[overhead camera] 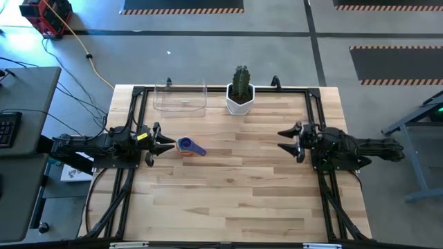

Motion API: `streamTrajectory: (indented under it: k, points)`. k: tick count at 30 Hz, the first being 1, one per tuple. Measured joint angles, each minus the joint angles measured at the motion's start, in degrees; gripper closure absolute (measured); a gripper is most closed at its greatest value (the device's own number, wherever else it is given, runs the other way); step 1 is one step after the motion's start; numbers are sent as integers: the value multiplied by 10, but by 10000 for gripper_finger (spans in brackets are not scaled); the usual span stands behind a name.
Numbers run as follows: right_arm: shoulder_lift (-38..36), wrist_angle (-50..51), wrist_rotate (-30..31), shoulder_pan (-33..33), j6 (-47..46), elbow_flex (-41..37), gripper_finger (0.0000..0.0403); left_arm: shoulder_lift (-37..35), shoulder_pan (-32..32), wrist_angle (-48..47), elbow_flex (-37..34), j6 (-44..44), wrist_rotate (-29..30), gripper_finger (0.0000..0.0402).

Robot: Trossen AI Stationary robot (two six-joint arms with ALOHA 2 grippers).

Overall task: Nest measuring cups in basket
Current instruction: Put the stacked measuring cups into the bin

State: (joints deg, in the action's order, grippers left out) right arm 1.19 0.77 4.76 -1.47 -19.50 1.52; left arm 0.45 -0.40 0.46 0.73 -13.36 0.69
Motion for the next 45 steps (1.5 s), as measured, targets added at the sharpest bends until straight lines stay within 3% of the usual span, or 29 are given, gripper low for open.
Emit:
streamTrajectory:
  k: [45]
  points:
    - [-1, -22, -12, 0, 30, -9, 116, 0, 0, 0, 0, 0, 0, 307]
